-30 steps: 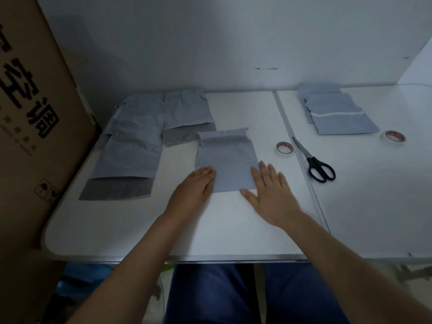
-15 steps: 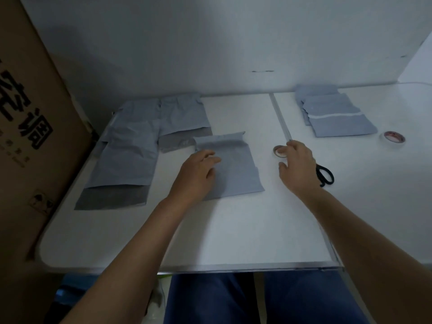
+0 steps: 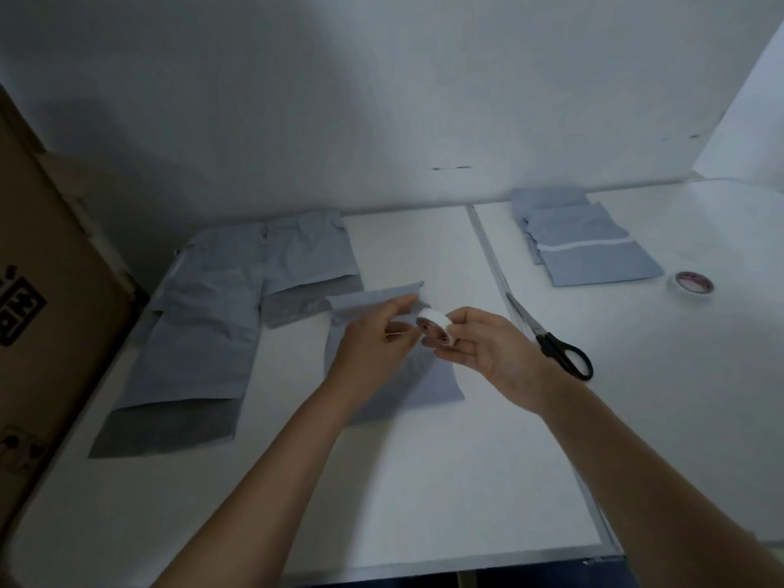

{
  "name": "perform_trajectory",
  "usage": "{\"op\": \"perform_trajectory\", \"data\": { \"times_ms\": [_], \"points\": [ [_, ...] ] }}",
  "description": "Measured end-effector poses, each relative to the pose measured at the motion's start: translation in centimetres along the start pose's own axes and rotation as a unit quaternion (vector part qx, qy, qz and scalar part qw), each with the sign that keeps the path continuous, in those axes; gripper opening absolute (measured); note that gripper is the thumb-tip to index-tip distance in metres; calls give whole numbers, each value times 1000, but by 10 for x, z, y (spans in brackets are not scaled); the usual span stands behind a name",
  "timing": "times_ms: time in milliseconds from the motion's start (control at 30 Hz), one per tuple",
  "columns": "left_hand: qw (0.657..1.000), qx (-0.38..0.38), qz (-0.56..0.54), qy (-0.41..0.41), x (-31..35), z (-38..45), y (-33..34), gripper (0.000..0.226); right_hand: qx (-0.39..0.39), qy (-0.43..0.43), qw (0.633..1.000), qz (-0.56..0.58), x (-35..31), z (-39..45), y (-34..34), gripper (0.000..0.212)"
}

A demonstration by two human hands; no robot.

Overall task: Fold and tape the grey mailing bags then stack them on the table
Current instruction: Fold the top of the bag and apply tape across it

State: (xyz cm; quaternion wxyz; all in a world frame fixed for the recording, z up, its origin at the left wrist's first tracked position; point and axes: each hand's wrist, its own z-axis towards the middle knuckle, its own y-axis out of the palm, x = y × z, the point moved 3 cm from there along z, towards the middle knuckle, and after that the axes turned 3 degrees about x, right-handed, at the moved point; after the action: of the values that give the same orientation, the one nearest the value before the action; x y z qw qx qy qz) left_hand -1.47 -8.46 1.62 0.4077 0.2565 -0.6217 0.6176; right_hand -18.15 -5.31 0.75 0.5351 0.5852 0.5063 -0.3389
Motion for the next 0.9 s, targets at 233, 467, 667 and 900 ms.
{"op": "perform_trajectory", "data": {
  "times_ms": [233,467,667,900],
  "points": [
    [994,22,-94,-56,-4,-14,-15,20,1,-32,996,-82,6,2,16,10],
    [997,57,44,11,-2,-19,-25,15,-11,-35,984,-172,2,7,31,26],
    [965,-2,-212,-156,-14,-14,-26,16,-103,-46,991,-73,0,8,42,31],
    [991,105,-34,-78,-22,-14,-46,22,-6,-88,980,-177,1,12,48,16]
  ]
}}
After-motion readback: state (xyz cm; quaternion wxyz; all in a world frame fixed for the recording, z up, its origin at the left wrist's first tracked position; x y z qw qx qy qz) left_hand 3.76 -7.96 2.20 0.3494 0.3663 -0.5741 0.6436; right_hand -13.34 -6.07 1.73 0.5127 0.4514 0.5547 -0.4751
